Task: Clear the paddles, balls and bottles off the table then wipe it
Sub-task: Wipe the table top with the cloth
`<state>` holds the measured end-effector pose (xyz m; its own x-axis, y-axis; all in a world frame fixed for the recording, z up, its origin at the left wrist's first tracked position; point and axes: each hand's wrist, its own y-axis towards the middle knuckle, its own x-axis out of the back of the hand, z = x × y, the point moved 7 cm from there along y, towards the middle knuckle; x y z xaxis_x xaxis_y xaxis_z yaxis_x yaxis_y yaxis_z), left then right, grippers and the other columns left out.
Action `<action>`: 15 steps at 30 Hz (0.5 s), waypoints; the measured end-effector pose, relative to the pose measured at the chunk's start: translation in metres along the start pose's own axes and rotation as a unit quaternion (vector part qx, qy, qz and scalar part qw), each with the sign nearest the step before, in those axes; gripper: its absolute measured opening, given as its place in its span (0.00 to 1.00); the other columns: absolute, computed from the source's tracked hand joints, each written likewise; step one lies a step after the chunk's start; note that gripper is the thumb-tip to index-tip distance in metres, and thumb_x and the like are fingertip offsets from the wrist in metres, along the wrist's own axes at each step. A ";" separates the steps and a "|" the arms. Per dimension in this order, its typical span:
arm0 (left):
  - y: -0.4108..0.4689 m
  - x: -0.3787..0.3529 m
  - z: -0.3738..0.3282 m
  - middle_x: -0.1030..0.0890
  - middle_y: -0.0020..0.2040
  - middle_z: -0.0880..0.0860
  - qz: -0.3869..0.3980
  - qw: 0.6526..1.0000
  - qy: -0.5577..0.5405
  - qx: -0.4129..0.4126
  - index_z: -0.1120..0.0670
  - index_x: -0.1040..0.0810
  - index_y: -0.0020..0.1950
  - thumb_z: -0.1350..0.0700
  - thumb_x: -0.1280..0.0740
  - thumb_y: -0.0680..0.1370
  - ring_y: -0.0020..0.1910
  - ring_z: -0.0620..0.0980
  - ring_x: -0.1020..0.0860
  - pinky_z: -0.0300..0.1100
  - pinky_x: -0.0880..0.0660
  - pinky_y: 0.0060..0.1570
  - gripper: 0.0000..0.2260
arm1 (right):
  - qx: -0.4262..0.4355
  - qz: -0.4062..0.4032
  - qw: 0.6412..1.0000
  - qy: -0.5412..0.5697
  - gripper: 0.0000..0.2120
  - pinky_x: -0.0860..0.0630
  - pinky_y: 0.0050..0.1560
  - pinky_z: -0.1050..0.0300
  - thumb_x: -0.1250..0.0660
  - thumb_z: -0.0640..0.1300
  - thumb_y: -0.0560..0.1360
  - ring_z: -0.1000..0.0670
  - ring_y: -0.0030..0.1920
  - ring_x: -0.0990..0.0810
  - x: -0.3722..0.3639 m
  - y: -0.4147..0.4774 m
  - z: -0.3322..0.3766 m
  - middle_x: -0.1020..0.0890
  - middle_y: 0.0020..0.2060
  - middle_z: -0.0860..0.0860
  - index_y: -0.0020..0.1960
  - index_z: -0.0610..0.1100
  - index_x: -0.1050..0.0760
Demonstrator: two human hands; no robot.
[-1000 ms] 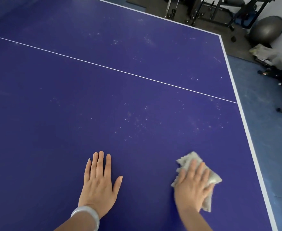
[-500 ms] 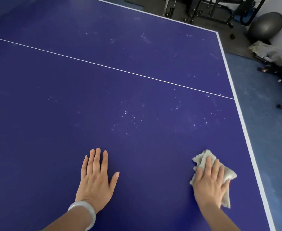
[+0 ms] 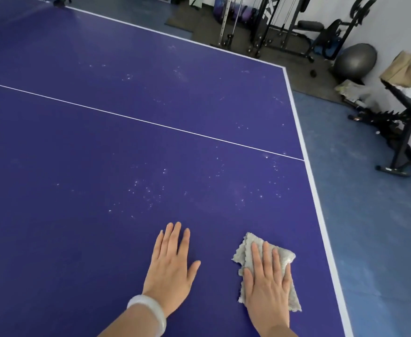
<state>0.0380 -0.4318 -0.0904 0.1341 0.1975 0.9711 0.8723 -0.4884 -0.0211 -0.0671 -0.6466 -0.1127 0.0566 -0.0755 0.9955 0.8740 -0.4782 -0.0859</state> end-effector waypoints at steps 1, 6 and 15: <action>0.013 -0.005 -0.008 0.33 0.74 0.61 0.010 1.000 0.004 0.011 0.59 0.30 0.73 0.40 0.50 0.79 0.75 0.60 0.35 0.55 0.43 0.71 0.31 | 0.009 0.000 1.000 0.001 0.29 0.45 0.74 0.39 0.64 0.57 0.82 0.46 0.78 0.44 0.001 0.007 -0.006 0.42 0.78 0.50 0.79 0.50 0.46; 0.033 -0.014 -0.020 0.34 0.75 0.61 0.019 0.997 0.019 0.068 0.59 0.34 0.75 0.38 0.50 0.79 0.76 0.61 0.38 0.60 0.42 0.73 0.33 | -0.015 -0.015 1.000 0.006 0.29 0.48 0.75 0.41 0.64 0.59 0.81 0.49 0.78 0.47 0.010 0.053 -0.051 0.42 0.78 0.51 0.79 0.52 0.48; 0.034 -0.017 -0.021 0.35 0.75 0.60 0.005 0.996 0.051 0.079 0.58 0.35 0.76 0.39 0.51 0.80 0.77 0.59 0.39 0.59 0.42 0.73 0.32 | -0.141 0.031 0.985 0.096 0.28 0.59 0.76 0.38 0.54 0.56 0.83 0.49 0.78 0.59 0.030 0.208 -0.096 0.54 0.79 0.51 0.79 0.53 0.59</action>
<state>0.0555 -0.4692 -0.1032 0.1012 0.1028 0.9895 0.9357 -0.3479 -0.0596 0.0700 -0.8318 -0.1040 -0.0111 -0.2631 0.9647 0.7010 -0.6901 -0.1801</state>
